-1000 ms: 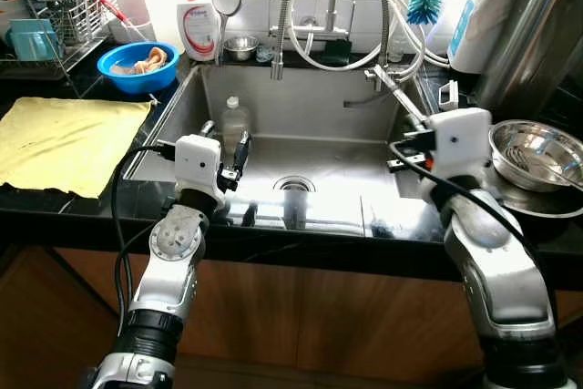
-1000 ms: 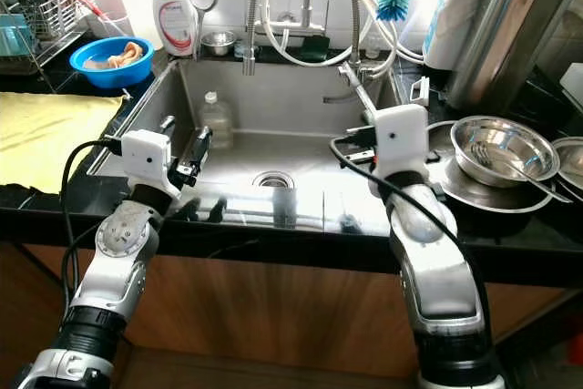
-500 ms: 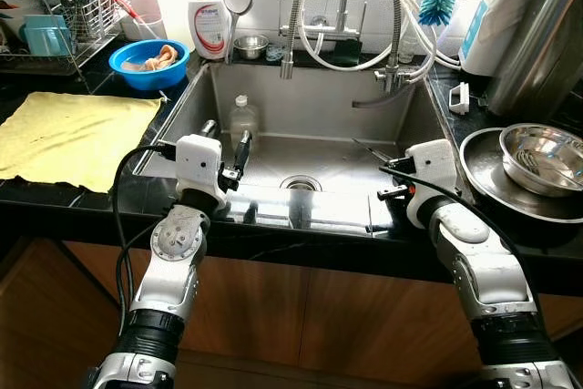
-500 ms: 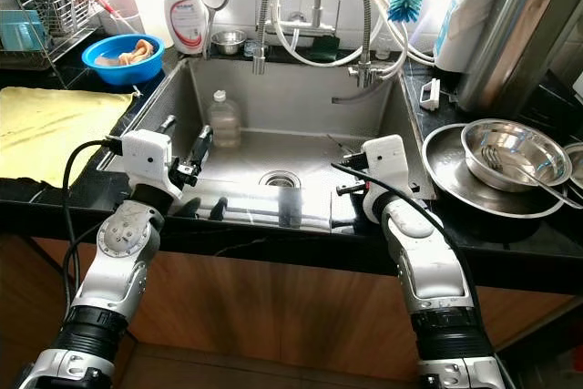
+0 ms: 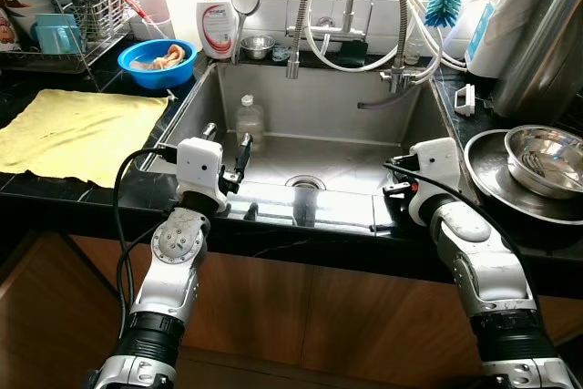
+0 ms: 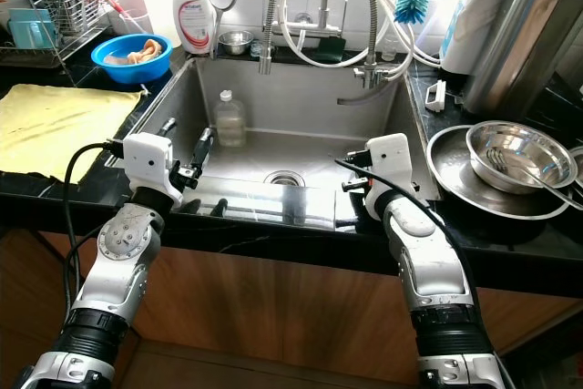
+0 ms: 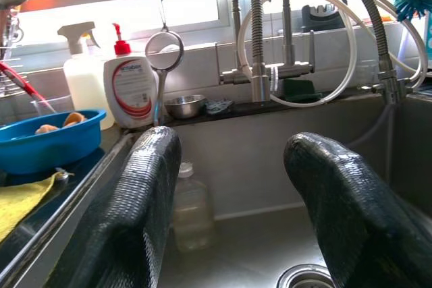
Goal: Kitchen organization
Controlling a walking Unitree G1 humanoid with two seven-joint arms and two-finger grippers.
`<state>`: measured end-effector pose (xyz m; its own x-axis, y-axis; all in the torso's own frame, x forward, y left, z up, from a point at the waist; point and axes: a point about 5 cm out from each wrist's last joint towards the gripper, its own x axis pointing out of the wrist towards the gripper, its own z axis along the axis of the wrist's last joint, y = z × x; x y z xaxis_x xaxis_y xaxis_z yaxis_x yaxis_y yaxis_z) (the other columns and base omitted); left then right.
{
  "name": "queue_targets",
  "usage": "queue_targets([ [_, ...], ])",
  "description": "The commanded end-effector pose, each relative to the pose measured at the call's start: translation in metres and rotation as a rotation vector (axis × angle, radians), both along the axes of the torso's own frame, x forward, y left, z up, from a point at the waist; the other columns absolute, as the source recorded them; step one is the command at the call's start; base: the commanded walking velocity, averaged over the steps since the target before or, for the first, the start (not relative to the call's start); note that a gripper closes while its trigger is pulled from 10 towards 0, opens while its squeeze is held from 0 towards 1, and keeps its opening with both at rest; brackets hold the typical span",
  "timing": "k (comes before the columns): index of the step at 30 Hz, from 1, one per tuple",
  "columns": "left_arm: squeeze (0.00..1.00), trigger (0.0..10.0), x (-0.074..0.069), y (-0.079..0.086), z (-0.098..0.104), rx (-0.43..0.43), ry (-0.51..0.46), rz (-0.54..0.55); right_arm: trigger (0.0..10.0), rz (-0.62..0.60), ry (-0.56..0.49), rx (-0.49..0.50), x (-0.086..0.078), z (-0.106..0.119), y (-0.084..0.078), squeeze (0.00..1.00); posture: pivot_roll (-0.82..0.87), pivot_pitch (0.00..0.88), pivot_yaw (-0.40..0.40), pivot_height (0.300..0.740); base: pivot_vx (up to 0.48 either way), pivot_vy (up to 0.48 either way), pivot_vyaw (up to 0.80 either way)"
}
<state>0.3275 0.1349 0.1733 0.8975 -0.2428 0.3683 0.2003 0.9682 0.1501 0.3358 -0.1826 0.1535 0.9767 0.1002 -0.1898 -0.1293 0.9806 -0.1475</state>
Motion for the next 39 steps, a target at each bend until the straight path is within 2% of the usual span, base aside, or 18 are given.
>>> queue_targets([
  [1,0.00,10.0,-0.002,0.000,0.003,0.020,-0.017,-0.002,10.0,-0.031,-0.102,-0.034,0.001,0.017,-0.002,0.99,-0.01,0.000,-0.010,0.740,0.000,0.000,0.00],
  [2,0.00,10.0,-0.001,0.001,0.003,0.021,-0.017,-0.002,10.0,-0.075,-0.174,-0.057,-0.001,0.028,-0.005,0.00,-0.01,0.000,-0.011,0.740,0.000,0.000,0.00],
  [5,0.00,10.0,0.000,0.002,0.004,0.022,-0.019,0.001,10.0,-0.167,-0.282,-0.067,-0.008,0.047,-0.013,0.00,-0.01,0.000,-0.009,0.740,0.000,0.000,0.00],
  [6,0.00,10.0,0.001,0.003,0.004,0.023,-0.019,0.003,10.0,-0.227,-0.351,-0.111,-0.016,0.059,-0.021,0.00,-0.01,0.000,-0.005,0.740,0.000,0.000,0.00],
  [9,0.00,10.0,0.001,0.003,0.004,0.024,-0.017,0.003,10.0,-0.287,-0.395,-0.114,-0.025,0.067,-0.030,0.00,-0.02,0.000,0.001,0.740,0.000,0.000,0.00],
  [10,0.00,10.0,0.000,0.003,0.003,0.026,-0.014,0.001,10.0,-0.348,-0.417,-0.124,-0.034,0.071,-0.040,0.00,-0.02,0.000,0.003,0.740,0.000,0.000,0.00],
  [17,0.00,10.0,0.001,0.003,0.004,0.025,-0.014,-0.002,10.0,-0.580,-0.421,-0.215,-0.069,0.082,-0.089,0.00,-0.03,0.000,0.008,0.740,0.000,0.000,0.00],
  [21,0.00,10.0,0.002,0.003,0.004,0.025,-0.013,-0.003,10.0,-0.650,-0.396,-0.243,-0.081,0.083,-0.103,0.00,-0.04,0.000,0.012,0.740,0.000,0.000,0.00],
  [22,0.00,10.0,0.002,0.003,0.004,0.026,-0.013,-0.005,10.0,-0.693,-0.377,-0.242,-0.088,0.081,-0.112,0.38,-0.04,0.000,0.013,0.740,0.000,0.000,0.00],
  [24,0.00,10.0,0.003,0.002,0.005,0.027,-0.013,-0.008,10.0,-0.735,-0.358,-0.237,-0.096,0.079,-0.120,0.38,-0.04,0.000,0.013,0.740,0.000,0.000,0.00],
  [25,0.00,10.0,0.003,0.002,0.004,0.027,-0.012,-0.009,10.0,-0.768,-0.353,-0.212,-0.099,0.077,-0.123,1.00,-0.04,0.000,0.016,0.740,0.000,0.000,0.00],
  [26,0.00,10.0,0.003,0.001,0.004,0.028,-0.011,-0.013,10.0,-0.809,-0.339,-0.168,-0.104,0.072,-0.124,1.00,-0.04,0.000,0.016,0.740,0.000,0.000,0.00],
  [31,0.00,10.0,0.002,0.000,0.004,0.029,-0.011,-0.014,10.0,-0.809,-0.335,-0.164,-0.105,0.071,-0.124,1.00,-0.04,0.000,0.016,0.740,0.000,0.000,0.00],
  [34,0.00,10.0,0.002,0.000,0.004,0.031,-0.011,-0.016,10.0,-0.831,-0.250,-0.136,-0.105,0.058,-0.124,1.00,-0.03,0.000,0.013,0.740,0.000,0.000,0.00],
  [35,0.00,10.0,0.002,0.000,0.004,0.032,-0.011,-0.016,10.0,-0.831,-0.231,-0.122,-0.105,0.054,-0.123,0.25,-0.03,0.000,0.012,0.740,0.000,0.000,0.00],
  [36,0.00,10.0,0.002,0.000,0.004,0.032,-0.011,-0.016,10.0,-0.831,-0.231,-0.122,-0.105,0.054,-0.123,0.25,-0.03,0.000,0.012,0.740,0.000,0.000,0.00],
  [37,0.00,10.0,0.001,0.002,0.004,0.035,-0.011,-0.013,10.0,-0.828,-0.220,-0.111,-0.103,0.051,-0.122,0.00,-0.03,0.000,0.011,0.740,0.000,0.000,0.00],
  [39,0.00,10.0,0.001,0.002,0.004,0.035,-0.011,-0.013,10.0,-0.828,-0.220,-0.111,-0.103,0.051,-0.122,0.00,-0.03,0.000,0.011,0.740,0.000,0.000,0.00],
])
